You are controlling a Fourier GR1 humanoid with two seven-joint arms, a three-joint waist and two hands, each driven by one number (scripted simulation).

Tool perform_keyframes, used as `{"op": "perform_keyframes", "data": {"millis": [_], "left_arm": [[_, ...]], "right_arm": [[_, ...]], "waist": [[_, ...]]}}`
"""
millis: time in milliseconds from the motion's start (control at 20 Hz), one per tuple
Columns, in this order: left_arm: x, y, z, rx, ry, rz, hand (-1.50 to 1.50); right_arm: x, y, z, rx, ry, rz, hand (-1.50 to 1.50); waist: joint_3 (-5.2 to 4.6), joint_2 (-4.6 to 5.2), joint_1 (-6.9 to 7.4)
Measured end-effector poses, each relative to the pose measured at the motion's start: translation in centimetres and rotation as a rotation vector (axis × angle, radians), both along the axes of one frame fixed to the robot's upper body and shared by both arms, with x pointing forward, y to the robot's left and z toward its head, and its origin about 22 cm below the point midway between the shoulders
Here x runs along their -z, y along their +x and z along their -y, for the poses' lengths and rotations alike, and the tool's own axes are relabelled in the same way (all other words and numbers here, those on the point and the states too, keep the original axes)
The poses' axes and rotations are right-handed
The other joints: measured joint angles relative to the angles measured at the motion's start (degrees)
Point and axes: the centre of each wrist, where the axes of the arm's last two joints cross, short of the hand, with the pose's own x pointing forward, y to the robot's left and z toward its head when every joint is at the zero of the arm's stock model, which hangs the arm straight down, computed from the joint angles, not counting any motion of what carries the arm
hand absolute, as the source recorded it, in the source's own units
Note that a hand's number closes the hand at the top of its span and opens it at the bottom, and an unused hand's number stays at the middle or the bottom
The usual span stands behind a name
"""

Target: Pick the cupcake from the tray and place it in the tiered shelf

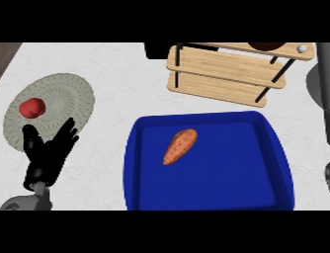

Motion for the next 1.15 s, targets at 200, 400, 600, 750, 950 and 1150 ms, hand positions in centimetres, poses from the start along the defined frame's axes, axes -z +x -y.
{"op": "perform_keyframes", "data": {"millis": [200, 400, 600, 750, 950, 1150], "left_arm": [[-0.1, 0.0, -0.7, -0.002, 0.002, 0.001, 0.0], [0.0, 0.0, -0.3, -0.009, -0.005, 0.001, 0.0], [0.0, -0.5, -0.8, -0.012, -0.001, -0.004, 0.0], [0.6, -0.7, -0.9, -0.019, -0.006, -0.003, 0.0], [0.6, -1.1, -1.1, -0.02, -0.004, 0.003, 0.0], [0.5, -1.1, -1.2, -0.025, 0.0, -0.001, 0.0]], "right_arm": [[-1.5, -0.4, 1.5, 0.056, 0.104, 0.07, -1.5], [-2.3, -1.0, 3.6, 0.171, 0.129, 0.125, -1.5], [-2.7, -2.2, 7.5, 0.292, 0.171, 0.166, -1.5], [-2.8, -3.6, 10.5, 0.353, 0.226, 0.192, -1.5], [-3.5, -6.4, 14.5, 0.378, 0.281, 0.203, -1.5], [-2.8, -9.3, 18.4, 0.359, 0.292, 0.193, -1.5]], "waist": [[-0.02, 0.04, 0.1], [-0.04, -0.13, -0.36], [-0.02, -0.21, -0.67], [-0.02, -0.3, -1.12], [0.02, -0.4, -1.23], [0.02, -0.36, -1.29]]}}
